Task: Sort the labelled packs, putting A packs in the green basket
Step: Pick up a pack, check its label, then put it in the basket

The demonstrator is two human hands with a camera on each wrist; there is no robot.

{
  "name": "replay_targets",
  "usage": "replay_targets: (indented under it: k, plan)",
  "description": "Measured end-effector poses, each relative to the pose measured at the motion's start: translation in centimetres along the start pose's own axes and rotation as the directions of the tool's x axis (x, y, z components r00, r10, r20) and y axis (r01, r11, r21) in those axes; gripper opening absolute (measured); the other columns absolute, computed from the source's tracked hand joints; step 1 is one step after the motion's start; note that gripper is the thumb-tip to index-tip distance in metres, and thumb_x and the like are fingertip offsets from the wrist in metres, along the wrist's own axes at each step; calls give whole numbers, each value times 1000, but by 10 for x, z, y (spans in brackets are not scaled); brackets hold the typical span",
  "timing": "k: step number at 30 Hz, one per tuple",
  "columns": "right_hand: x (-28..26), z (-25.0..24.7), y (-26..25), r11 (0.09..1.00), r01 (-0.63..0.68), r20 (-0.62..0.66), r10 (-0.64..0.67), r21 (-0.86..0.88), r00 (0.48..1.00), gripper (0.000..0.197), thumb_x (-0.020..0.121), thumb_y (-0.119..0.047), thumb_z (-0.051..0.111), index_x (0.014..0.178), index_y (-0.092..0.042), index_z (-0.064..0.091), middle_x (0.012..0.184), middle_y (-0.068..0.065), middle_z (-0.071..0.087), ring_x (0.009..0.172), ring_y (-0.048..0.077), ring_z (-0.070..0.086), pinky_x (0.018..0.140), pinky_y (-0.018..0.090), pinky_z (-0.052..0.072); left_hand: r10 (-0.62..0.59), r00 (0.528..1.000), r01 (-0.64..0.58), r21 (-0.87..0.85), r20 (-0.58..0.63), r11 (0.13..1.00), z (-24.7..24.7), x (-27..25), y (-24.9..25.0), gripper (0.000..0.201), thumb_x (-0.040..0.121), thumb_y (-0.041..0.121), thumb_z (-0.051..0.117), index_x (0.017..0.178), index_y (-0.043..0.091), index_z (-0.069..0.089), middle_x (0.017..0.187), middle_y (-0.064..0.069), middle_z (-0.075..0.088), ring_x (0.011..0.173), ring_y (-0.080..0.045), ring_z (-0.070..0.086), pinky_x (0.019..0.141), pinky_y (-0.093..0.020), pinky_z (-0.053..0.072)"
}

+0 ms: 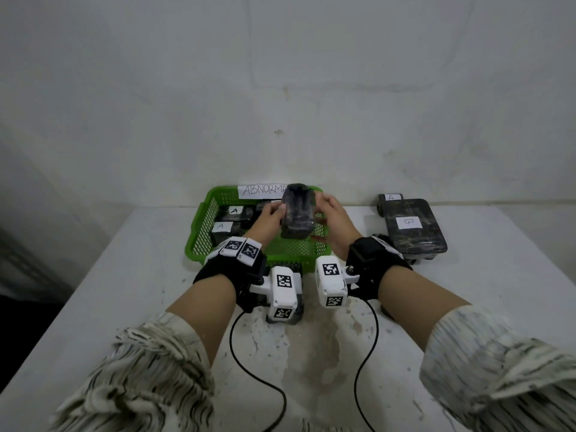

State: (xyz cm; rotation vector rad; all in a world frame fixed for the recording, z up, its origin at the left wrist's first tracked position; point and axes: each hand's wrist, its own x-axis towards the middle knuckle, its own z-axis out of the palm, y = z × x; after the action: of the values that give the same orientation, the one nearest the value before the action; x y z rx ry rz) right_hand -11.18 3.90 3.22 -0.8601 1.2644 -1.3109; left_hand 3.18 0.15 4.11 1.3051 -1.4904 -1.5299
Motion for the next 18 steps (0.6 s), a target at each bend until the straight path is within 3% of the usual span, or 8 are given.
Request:
replay_targets:
  k: [2,4,6,8,10,13,16,18]
  plan:
    - [-1,-6,-1,998,30,39,-28,-58,999,18,100,-30,46,111,-30,61,98,-5,63,96,16,58,84,40,42,-53,996,53,-6,74,999,2,-4,-1,62,93,57,36,136,12,42,128,1,51,123,-16,44,112,-42,25]
    - [-4,-8,-3,978,111,84,-97,-176,992,26,96,-9,52,116,-21,64,95,-2,65,91,14,59,77,31,44,-73,990,82,-63,122,995,3,-1,-6,79,78,70,50,132,13,50,131,-2,55,122,-20,50,112,-46,27]
    - [-5,-9,-1,951,199,117,-175,-236,978,25,88,7,57,105,-9,66,84,0,63,78,10,57,68,20,45,-67,986,85,-115,152,990,5,-4,-7,65,78,56,63,124,9,55,124,-15,60,116,-32,56,105,-50,40]
    - [-4,-7,2,922,250,110,-228,-294,968,24,80,10,65,86,-12,60,70,1,54,65,9,50,62,19,43,-51,987,71,-135,150,988,7,1,-10,38,88,30,60,119,7,56,118,-19,62,109,-34,60,98,-46,47]
    - [-1,-2,6,888,280,49,-282,-364,958,33,74,2,74,84,-20,52,68,-3,43,63,10,41,63,26,37,-60,992,78,-163,113,984,7,4,-12,35,92,22,57,122,5,54,114,-17,63,98,-28,63,88,-38,52]
    - [3,4,11,882,239,-56,-285,-405,957,45,73,-23,81,104,-23,47,93,-2,42,85,14,45,79,32,45,-91,992,114,-285,90,952,5,6,-12,67,80,37,65,134,5,43,125,-18,58,105,-31,62,84,-42,54]
    - [4,9,11,953,81,-10,-87,-292,996,60,84,-46,67,132,-20,41,130,8,43,118,22,50,102,40,46,-99,992,120,-378,76,918,5,8,-14,64,82,40,63,135,10,43,130,-17,55,115,-32,58,89,-43,52]
    - [2,13,9,979,-12,39,21,-203,999,59,92,-49,52,140,-19,34,132,7,51,119,23,55,102,45,46,-97,992,120,-404,77,907,6,7,-10,53,90,35,58,134,9,45,130,-17,56,116,-33,57,88,-42,52]
